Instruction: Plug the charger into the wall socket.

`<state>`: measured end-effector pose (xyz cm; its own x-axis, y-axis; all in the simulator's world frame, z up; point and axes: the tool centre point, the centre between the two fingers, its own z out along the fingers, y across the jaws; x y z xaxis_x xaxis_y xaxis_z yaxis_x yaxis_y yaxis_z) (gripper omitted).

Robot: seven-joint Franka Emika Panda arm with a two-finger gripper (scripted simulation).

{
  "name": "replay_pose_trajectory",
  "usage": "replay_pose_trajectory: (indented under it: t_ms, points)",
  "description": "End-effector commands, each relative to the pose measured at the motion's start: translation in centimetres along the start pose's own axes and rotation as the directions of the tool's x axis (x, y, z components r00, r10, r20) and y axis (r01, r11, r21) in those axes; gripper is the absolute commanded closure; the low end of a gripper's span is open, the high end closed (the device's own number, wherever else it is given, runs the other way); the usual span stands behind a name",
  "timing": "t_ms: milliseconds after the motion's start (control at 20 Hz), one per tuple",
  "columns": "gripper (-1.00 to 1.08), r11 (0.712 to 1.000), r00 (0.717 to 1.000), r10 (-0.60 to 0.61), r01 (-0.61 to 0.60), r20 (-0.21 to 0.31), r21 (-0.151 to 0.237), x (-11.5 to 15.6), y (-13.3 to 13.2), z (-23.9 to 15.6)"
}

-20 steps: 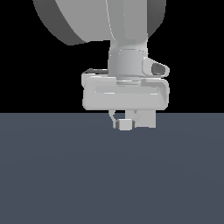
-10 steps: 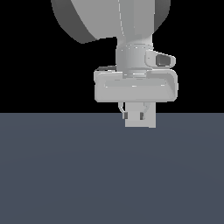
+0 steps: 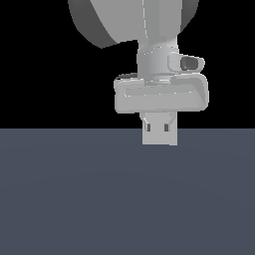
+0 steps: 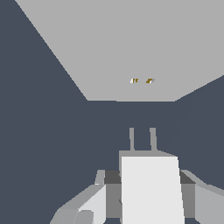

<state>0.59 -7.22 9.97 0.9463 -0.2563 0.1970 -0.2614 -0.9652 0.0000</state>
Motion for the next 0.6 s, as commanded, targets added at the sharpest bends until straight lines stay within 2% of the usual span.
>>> replay_pose_trajectory:
  t_ms: [0,550]
  points:
    - [1.08,1.0,1.0,0.012,-0.012,0.001,-0.002,0.09,0.13,-0.07]
    - [1.08,1.0,1.0,0.008,-0.008,0.001,-0.002,0.09,0.11,-0.02]
